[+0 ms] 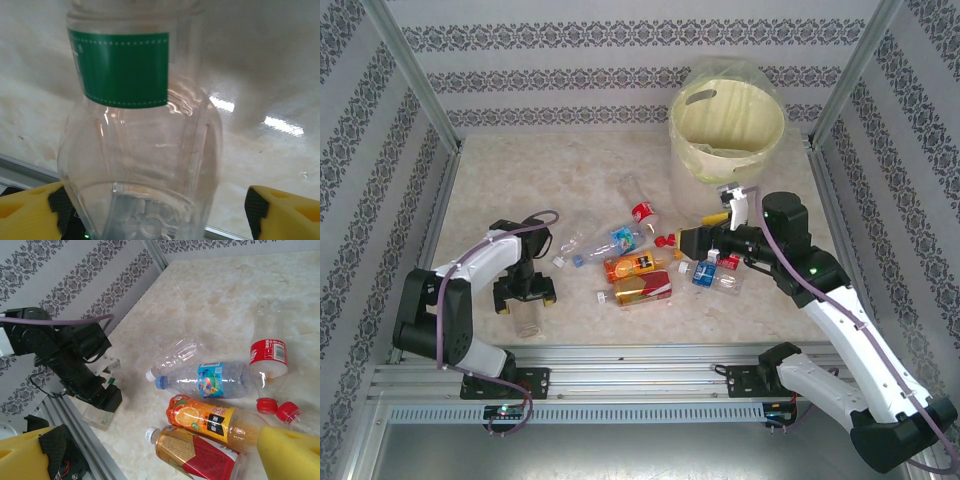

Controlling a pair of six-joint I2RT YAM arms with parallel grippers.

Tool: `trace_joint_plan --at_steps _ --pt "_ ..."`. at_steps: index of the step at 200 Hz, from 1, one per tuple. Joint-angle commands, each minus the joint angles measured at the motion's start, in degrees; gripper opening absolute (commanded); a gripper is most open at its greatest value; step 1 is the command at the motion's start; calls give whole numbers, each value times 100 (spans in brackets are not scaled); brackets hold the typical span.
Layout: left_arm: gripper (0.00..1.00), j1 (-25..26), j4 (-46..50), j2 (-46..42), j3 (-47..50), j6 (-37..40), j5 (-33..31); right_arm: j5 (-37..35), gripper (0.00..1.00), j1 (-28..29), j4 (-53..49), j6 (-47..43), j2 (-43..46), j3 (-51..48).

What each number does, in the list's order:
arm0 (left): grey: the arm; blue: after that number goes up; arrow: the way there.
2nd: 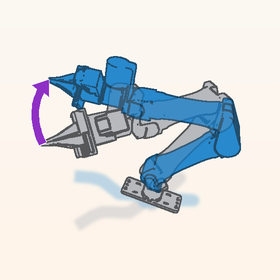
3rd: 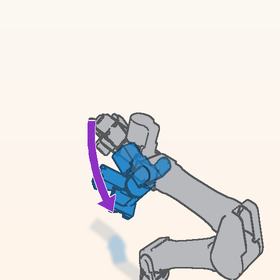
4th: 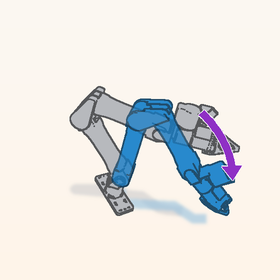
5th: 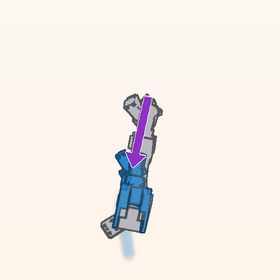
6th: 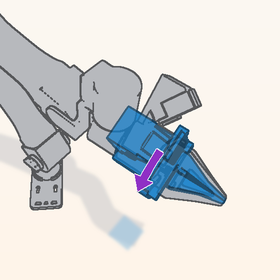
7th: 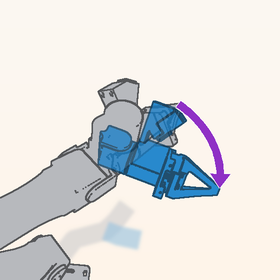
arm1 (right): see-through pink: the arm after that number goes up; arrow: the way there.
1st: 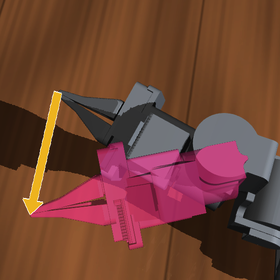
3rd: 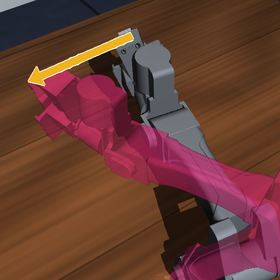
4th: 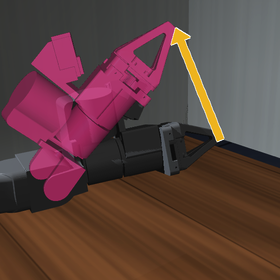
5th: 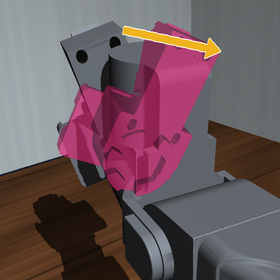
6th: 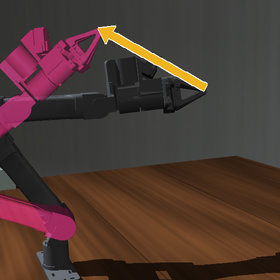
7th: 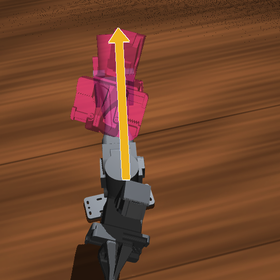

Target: Put the plastic bottles in the bin

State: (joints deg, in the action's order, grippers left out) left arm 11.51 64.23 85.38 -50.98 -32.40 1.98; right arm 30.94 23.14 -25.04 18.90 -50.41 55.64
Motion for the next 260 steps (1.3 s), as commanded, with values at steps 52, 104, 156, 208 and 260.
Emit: trace_joint_plan --at_steps 52,104,156,208,260 --pt "74 -66 -197 -3 158 89 530 -18 98 16 45 -123 58 -146" --pt "61 -61 -476 -415 -36 205 948 56 98 20 132 35 -89 -132" --pt "55 -50 -768 -1149 -978 599 1637 19 98 24 358 734 -263 -226" --pt "57 138 -2263 -1411 -1611 1167 3588 186 95 38 1032 1802 -557 -320" --pt "58 941 -3481 -1101 -1983 1634 4369 491 95 46 1282 2175 -1012 81"
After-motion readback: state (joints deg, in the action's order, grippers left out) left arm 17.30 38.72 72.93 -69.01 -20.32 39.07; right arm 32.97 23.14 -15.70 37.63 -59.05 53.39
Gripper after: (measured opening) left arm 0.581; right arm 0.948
